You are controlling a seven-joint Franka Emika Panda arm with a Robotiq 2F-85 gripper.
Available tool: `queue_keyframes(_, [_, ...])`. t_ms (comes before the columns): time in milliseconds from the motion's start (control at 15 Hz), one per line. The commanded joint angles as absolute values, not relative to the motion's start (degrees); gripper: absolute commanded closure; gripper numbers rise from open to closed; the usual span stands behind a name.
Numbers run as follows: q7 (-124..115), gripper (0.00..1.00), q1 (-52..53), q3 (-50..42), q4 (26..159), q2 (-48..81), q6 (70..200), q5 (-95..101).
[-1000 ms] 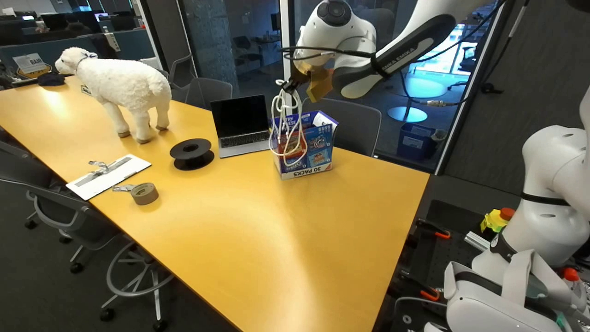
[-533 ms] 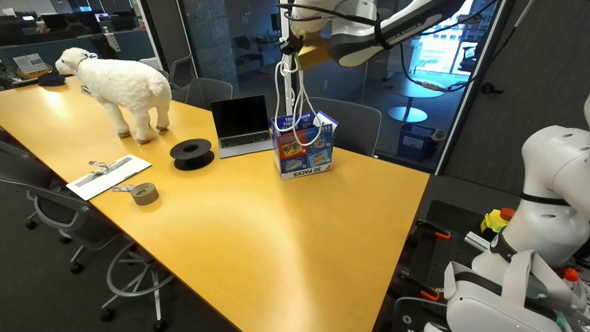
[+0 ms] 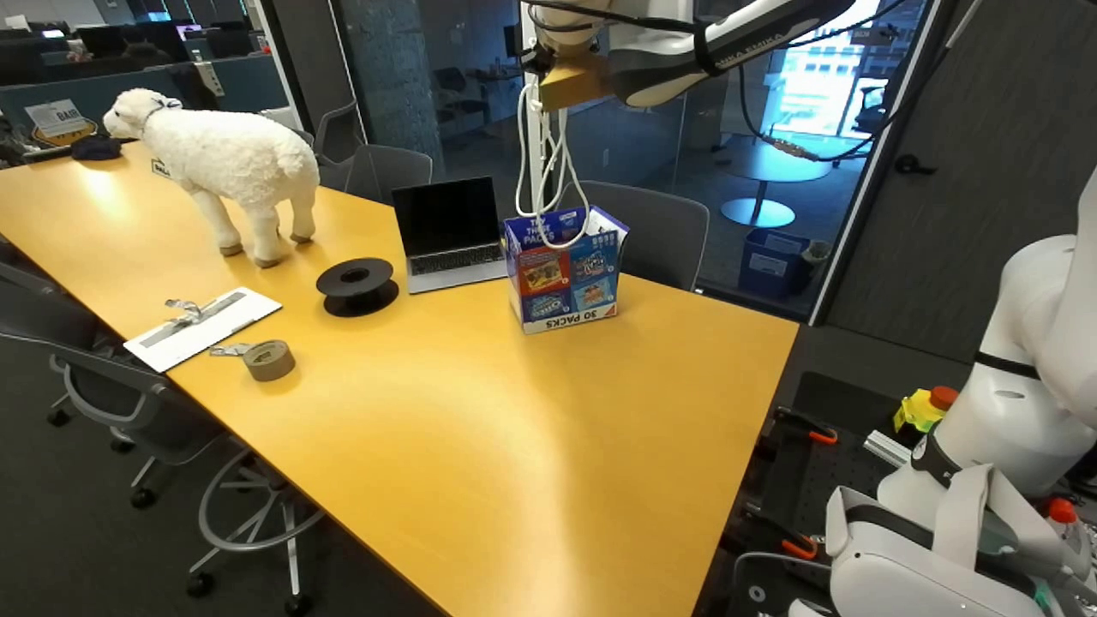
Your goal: Place the white rope in the blue box
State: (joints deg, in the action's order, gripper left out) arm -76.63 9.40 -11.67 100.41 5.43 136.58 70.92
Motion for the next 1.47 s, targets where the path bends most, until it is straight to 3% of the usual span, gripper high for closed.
queue_keyframes(0, [-84.95, 0.94, 5.57, -7.71, 98.68, 6.97, 134.31, 78.60])
queue_keyframes(1400, [-95.62, 0.94, 2.01, -3.31, 97.13, 12.27, 130.31, 85.48])
